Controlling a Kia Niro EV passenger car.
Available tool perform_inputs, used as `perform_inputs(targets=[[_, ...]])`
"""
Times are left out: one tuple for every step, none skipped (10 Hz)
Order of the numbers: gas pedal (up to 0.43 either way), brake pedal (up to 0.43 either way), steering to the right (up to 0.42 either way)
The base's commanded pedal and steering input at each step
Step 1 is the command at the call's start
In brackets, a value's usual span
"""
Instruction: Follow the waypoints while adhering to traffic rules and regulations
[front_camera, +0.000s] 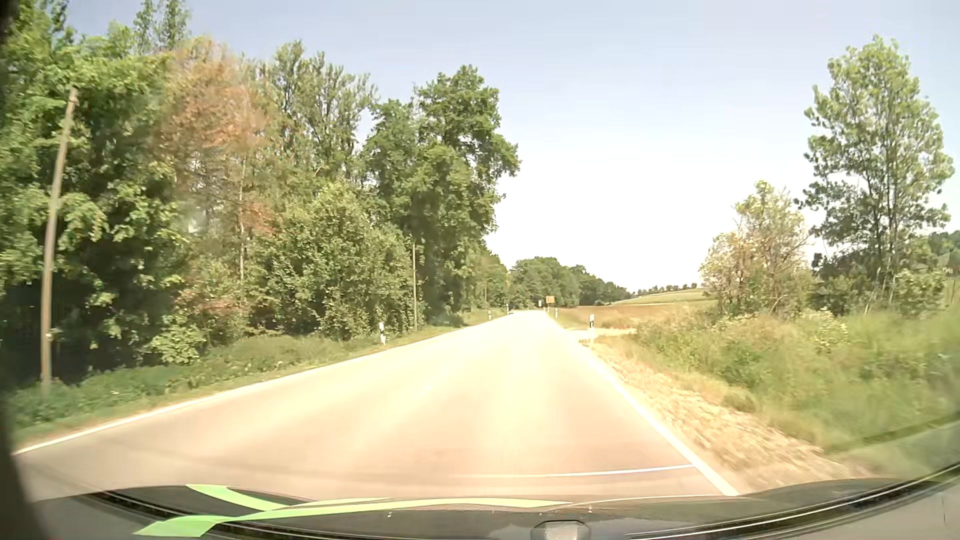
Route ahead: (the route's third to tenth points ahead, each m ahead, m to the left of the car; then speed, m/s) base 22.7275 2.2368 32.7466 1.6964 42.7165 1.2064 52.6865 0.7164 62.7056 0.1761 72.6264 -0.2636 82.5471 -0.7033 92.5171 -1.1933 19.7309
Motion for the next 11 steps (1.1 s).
perform_inputs(targets=[[0.248,0.000,0.011],[0.248,0.000,0.011],[0.248,0.000,0.009],[0.248,0.000,0.008],[0.248,0.000,0.007],[0.248,0.000,0.006],[0.248,0.000,0.006],[0.248,0.000,0.005],[0.260,0.000,0.004],[0.260,0.000,0.004],[0.280,0.000,0.004]])
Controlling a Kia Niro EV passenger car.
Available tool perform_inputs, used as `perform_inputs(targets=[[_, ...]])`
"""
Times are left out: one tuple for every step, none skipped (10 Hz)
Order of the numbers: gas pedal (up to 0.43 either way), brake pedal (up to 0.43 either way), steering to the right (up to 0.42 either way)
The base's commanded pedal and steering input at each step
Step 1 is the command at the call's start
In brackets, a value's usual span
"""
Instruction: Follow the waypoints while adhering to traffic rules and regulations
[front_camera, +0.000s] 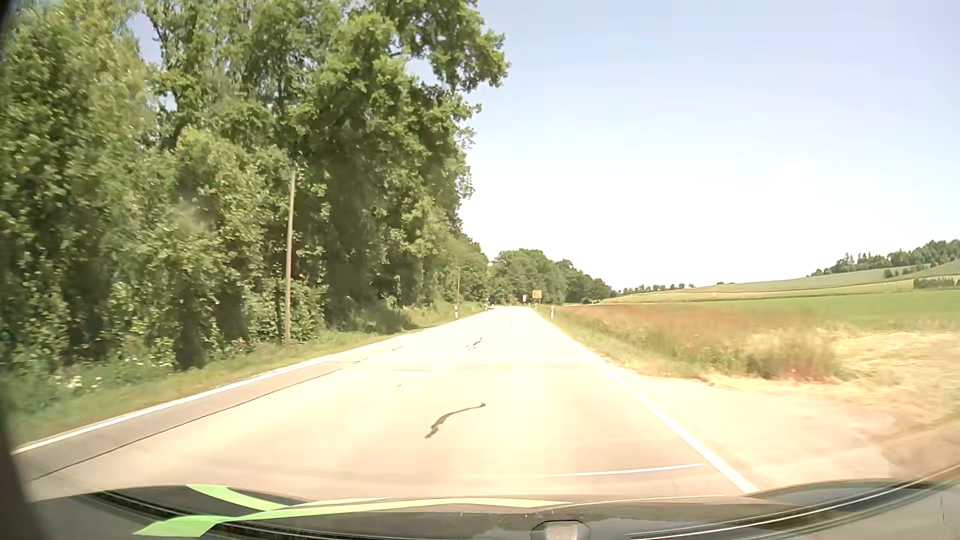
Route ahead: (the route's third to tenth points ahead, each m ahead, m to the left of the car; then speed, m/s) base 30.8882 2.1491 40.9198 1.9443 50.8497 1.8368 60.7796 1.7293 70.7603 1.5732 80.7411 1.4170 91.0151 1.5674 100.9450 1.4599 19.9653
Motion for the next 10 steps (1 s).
perform_inputs(targets=[[0.280,0.000,0.004],[0.280,0.000,0.004],[0.268,0.000,0.004],[0.260,0.000,0.004],[0.220,0.000,0.004],[0.220,0.000,0.004],[0.220,0.000,0.004],[0.220,0.000,0.004],[0.240,0.000,0.004],[0.240,0.000,0.004]])
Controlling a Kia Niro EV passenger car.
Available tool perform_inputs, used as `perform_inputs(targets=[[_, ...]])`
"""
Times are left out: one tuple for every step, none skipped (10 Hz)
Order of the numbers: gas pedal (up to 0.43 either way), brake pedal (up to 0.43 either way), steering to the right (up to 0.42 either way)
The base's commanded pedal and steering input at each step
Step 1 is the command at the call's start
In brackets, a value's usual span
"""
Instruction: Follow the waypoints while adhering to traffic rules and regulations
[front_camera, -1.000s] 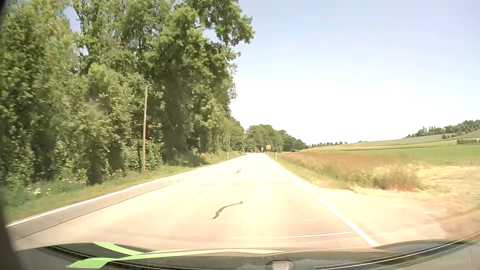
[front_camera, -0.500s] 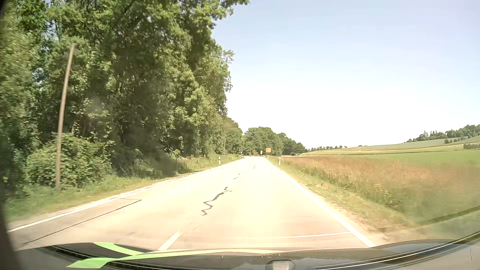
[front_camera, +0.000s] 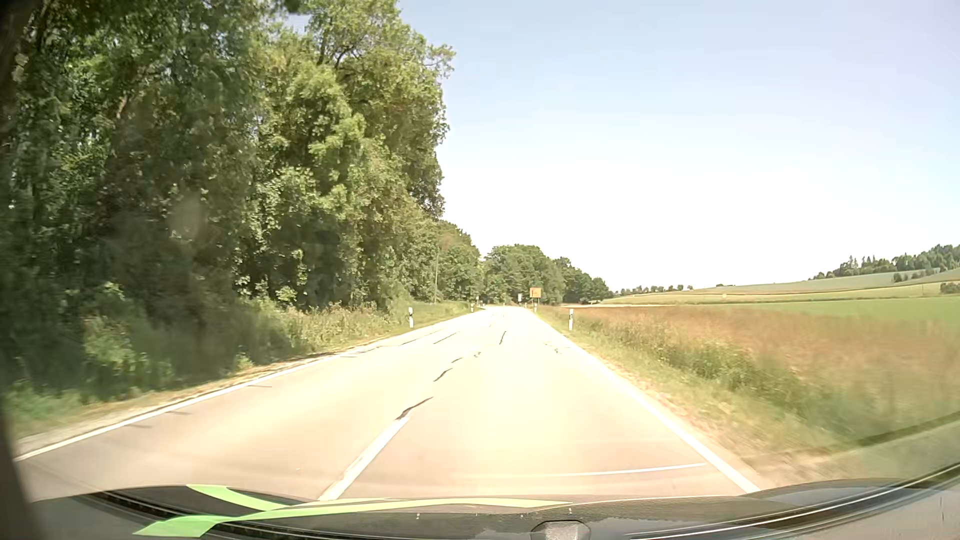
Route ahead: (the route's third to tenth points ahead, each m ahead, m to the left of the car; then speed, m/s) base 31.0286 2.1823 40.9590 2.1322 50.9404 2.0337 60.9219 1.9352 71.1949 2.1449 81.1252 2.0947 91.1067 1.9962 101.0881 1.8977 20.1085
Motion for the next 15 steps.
perform_inputs(targets=[[0.240,0.000,0.004],[0.240,0.000,0.004],[0.240,0.000,0.004],[0.220,0.000,0.003],[0.189,0.000,0.001],[0.177,0.000,0.000],[0.177,0.000,-0.002],[0.177,0.000,-0.003],[0.177,0.000,-0.003],[0.177,0.000,-0.003],[0.177,0.000,-0.003],[0.189,0.000,-0.003],[0.189,0.000,-0.003],[0.189,0.000,-0.003],[0.189,0.000,-0.002]])
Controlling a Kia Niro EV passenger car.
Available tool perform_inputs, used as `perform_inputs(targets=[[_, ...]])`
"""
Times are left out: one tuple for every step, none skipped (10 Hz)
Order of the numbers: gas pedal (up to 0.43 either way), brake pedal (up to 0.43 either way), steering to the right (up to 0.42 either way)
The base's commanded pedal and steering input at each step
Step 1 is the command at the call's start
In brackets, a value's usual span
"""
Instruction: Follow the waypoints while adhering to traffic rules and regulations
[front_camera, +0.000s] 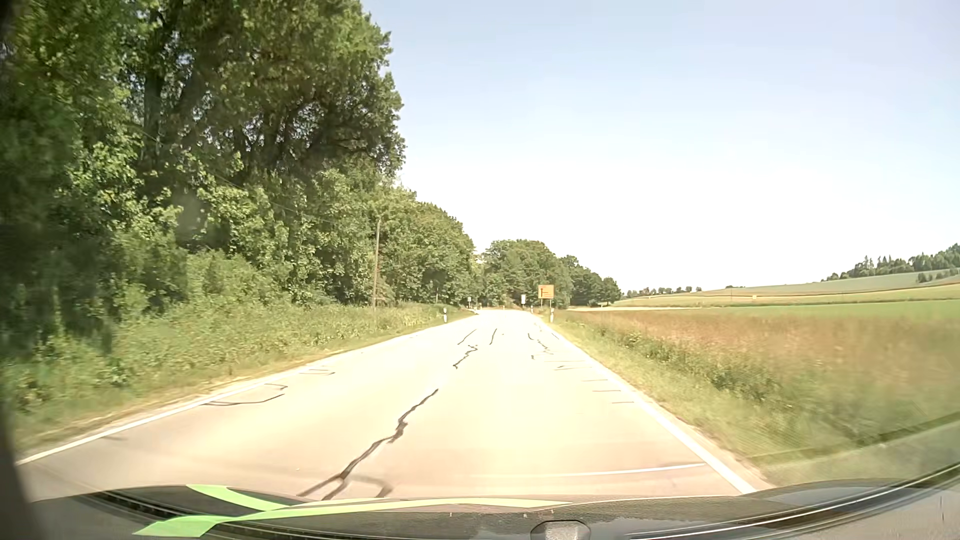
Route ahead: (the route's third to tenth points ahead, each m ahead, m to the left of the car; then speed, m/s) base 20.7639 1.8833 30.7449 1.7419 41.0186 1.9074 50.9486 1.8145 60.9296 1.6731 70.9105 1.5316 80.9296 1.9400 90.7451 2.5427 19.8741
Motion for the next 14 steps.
perform_inputs(targets=[[0.169,0.000,-0.003],[0.157,0.000,-0.003],[0.150,0.000,-0.002],[0.150,0.000,-0.002],[0.150,0.000,-0.001],[0.150,0.000,0.004],[0.157,0.000,0.005],[0.157,0.000,0.005],[0.157,0.000,0.005],[0.150,0.000,0.004],[0.138,0.000,0.004],[0.138,0.000,0.004],[0.150,0.000,0.004],[0.157,0.000,0.004]])
